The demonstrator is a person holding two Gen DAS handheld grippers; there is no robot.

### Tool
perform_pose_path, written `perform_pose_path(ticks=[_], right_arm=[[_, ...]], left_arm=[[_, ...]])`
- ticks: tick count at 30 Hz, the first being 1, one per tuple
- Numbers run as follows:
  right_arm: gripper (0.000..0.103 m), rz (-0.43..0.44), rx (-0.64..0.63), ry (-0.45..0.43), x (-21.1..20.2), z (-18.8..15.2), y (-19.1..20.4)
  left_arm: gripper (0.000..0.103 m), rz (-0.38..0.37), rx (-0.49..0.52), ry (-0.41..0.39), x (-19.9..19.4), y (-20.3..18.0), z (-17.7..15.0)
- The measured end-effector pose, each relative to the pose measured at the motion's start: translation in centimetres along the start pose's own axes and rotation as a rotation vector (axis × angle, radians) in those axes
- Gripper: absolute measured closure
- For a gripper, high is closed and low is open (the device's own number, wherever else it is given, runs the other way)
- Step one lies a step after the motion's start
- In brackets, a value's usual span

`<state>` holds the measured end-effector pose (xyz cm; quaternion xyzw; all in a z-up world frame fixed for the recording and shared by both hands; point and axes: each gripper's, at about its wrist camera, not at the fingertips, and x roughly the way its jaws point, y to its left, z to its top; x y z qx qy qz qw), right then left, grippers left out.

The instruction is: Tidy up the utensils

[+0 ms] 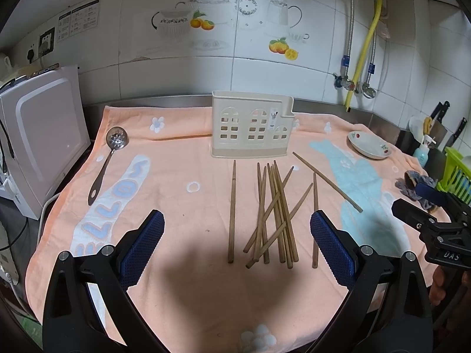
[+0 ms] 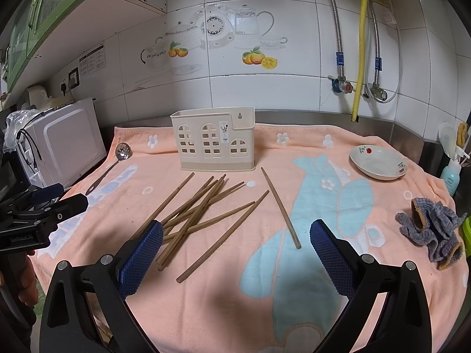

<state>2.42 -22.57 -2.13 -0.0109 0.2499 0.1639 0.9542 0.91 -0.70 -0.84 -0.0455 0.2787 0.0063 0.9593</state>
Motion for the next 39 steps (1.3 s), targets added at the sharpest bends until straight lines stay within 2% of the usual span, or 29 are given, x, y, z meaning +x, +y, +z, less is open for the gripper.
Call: perform_pose_path(ticks=[18,32,39], right_arm=[[0.006,0.006,-0.005,0.011,0.9,0.5,0.0],[0.006,-0.001,0.004,0.047,2.2,0.5,-0.9],[0.006,-0.017,-0.007,0.073,3.2,0.3,-1.6]], left_arm=[[0.005,0.012,0.001,0.018,0.6,0.1,0.4],[0.005,0.024,0.005,0.095,2.7,0.0,0.3],[0.005,-0.003,0.027,0.133,3.8,-0.6,0.1]])
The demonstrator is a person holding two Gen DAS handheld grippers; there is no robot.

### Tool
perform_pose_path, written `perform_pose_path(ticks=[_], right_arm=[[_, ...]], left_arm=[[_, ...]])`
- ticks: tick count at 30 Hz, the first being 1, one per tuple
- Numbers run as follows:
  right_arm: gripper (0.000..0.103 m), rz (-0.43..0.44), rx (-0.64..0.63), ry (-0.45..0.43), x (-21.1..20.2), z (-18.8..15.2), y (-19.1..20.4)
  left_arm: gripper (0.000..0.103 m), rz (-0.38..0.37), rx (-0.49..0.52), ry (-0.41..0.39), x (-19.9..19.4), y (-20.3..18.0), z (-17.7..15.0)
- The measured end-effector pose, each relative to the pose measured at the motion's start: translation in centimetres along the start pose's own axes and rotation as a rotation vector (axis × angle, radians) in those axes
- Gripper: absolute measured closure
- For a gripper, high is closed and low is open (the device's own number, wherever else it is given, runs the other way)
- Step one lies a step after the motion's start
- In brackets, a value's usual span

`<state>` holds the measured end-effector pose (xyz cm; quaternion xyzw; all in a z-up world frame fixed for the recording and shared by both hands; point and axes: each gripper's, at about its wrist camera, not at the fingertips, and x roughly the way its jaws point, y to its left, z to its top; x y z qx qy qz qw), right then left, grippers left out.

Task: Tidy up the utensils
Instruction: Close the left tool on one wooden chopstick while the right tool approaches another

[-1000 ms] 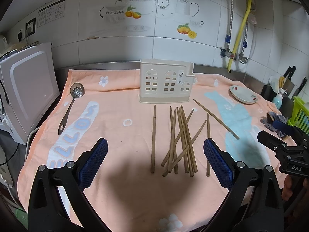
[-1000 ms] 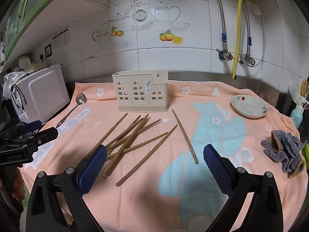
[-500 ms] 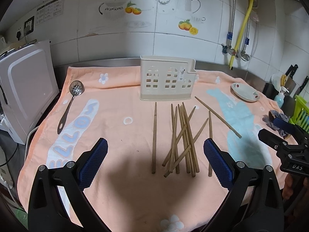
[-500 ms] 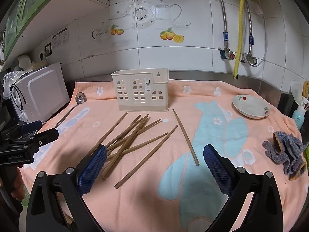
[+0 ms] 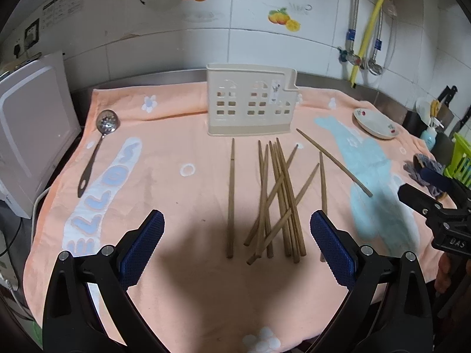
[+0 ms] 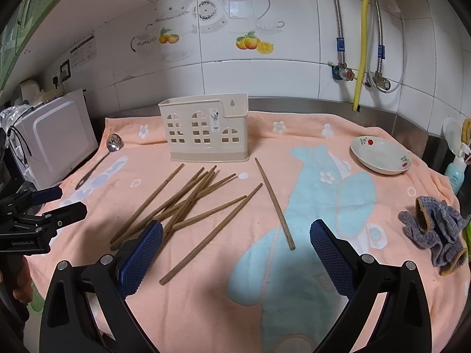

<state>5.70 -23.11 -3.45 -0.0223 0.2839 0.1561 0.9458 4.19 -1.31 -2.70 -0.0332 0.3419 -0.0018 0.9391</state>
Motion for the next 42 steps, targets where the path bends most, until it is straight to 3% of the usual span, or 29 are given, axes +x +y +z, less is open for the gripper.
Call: perform_pose_path(ticks=[17,19,34,42], right_arm=[[0.006,-0.018,0.022,0.057,2.6,-0.2,-2.7],[0.006,-0.021,0.027,0.067,3.0,-0.3,-3.0],[0.007,-0.012,0.058,0.109,5.6,-0.7,-4.0],[0.007,-0.007,0.066,0.121,6.3,-0.7,-4.1]], left_arm=[[0.008,-0.062,0.045,0.066,3.2,-2.2,0.0],[0.017,-0.078,0.035,0.081,3.7,-2.1,-0.1],[0.065,-0.147,0.026,0.147,6.5,-2.4,-0.4],[0.074,-0.151,0.034,0.166,7.3,-2.4,-0.6]])
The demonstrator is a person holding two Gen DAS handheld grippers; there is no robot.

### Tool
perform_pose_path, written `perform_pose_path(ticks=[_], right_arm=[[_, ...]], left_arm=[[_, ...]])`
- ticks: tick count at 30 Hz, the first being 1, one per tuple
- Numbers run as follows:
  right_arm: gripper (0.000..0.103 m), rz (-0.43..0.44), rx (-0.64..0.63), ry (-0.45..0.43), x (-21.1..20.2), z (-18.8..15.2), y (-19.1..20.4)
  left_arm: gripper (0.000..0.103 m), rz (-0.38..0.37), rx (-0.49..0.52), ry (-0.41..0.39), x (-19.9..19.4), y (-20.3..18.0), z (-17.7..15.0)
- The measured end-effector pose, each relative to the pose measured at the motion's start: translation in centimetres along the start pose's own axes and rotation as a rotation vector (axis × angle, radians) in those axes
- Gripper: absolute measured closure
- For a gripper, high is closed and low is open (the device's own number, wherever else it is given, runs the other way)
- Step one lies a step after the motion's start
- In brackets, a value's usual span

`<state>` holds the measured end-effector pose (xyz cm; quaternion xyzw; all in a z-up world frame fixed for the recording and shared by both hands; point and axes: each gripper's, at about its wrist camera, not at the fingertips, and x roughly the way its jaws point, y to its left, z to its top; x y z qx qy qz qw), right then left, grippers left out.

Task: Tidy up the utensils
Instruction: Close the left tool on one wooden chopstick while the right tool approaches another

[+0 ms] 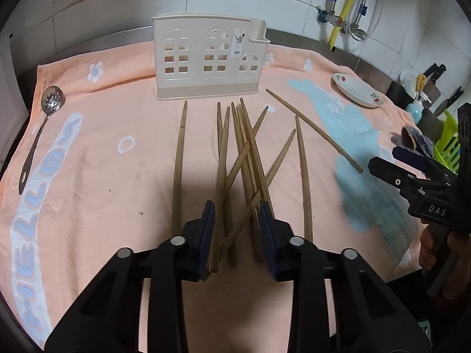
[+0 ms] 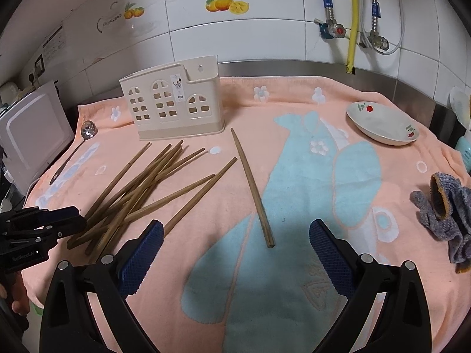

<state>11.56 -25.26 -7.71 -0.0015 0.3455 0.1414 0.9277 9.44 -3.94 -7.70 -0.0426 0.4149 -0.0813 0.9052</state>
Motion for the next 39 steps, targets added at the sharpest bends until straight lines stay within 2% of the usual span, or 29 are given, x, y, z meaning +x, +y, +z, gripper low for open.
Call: perform_pose_path(ticks=[4,6,18,26,39], right_arm=[[0.007,0.002,0.002,0.002,0.2,0.1,0.0],[0.007,0.002,0.004,0.003,0.3,0.0,-0.1],[0.007,-0.005,0.007,0.014,0.8,0.1,-0.5],[0.007,0.000,0.011,0.020,1.2,0.1,-1.0],[0.010,0.003,0.007,0.029,2.0,-0.1,-1.1]], left_arm=[[0.077,-0.001,0.001,0.006,0.2,0.1,0.0],[0.077,-0.026,-0.002,0.000,-0.1,-0.1,0.1],[0.077,-0.087,0.029,0.025,0.6,-3.0,-0.5],[0.085,-0.077,0.020,0.047,1.6,-2.9,-0.8],[0.085,-0.019,0.034,0.050,2.5,-3.0,-1.0]])
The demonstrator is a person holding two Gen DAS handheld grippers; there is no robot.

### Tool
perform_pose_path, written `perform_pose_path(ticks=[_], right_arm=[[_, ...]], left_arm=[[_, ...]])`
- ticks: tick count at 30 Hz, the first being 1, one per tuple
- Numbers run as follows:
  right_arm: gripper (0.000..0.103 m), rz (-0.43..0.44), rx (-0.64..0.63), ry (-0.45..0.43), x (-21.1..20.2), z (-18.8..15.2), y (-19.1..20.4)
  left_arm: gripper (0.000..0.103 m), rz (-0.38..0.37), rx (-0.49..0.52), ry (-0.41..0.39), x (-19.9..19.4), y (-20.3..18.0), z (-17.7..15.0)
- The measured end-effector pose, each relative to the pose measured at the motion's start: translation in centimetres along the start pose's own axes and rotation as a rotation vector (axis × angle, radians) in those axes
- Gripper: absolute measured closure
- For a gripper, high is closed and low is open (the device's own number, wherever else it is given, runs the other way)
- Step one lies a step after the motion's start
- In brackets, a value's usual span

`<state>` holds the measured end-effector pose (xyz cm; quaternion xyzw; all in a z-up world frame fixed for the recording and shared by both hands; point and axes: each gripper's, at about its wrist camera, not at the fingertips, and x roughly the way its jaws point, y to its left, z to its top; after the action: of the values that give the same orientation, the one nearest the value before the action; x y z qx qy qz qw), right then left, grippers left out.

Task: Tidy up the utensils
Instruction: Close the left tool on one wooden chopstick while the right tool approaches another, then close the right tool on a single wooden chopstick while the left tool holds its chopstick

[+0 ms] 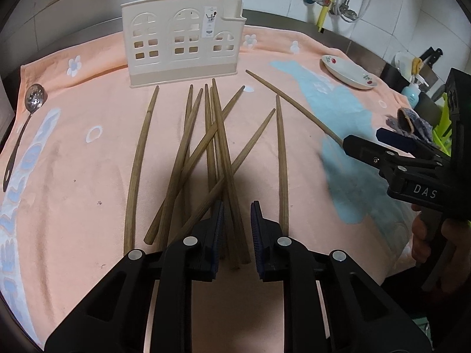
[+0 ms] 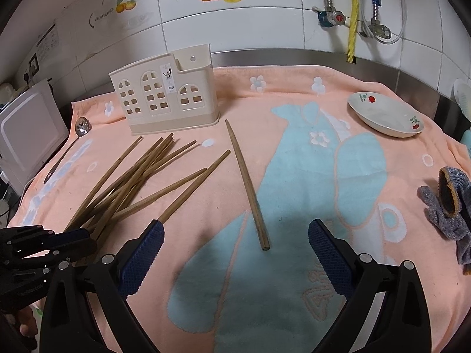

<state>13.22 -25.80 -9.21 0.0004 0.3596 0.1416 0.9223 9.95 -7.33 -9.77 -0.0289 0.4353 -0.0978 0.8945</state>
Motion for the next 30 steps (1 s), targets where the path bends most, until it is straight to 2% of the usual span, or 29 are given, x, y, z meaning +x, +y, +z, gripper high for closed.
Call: perform_pose_path(ticks=[3,9,16,30], right_arm=[[0.019,0.011,0.000,0.014,0.5,0.0,-0.1],[0.023,0.013,0.008,0.031,1.0,0.0,-0.5],[0.031,0.025,0.011,0.058,1.9,-0.1,-1.2],[0.063,0.036,-0.002,0.094,3.7,0.7,-1.6]], left_arm=[[0.085,0.007,0.006,-0.004,0.1,-0.2,-0.1],[0.093,0.025,0.032,-0.022,0.3,-0.7,-0.1],[0.093,0.036,0.013,-0.016,0.8,-0.3,-0.1],[0.094,0.031,0.001,-0.025,0.9,0.0,0.0]])
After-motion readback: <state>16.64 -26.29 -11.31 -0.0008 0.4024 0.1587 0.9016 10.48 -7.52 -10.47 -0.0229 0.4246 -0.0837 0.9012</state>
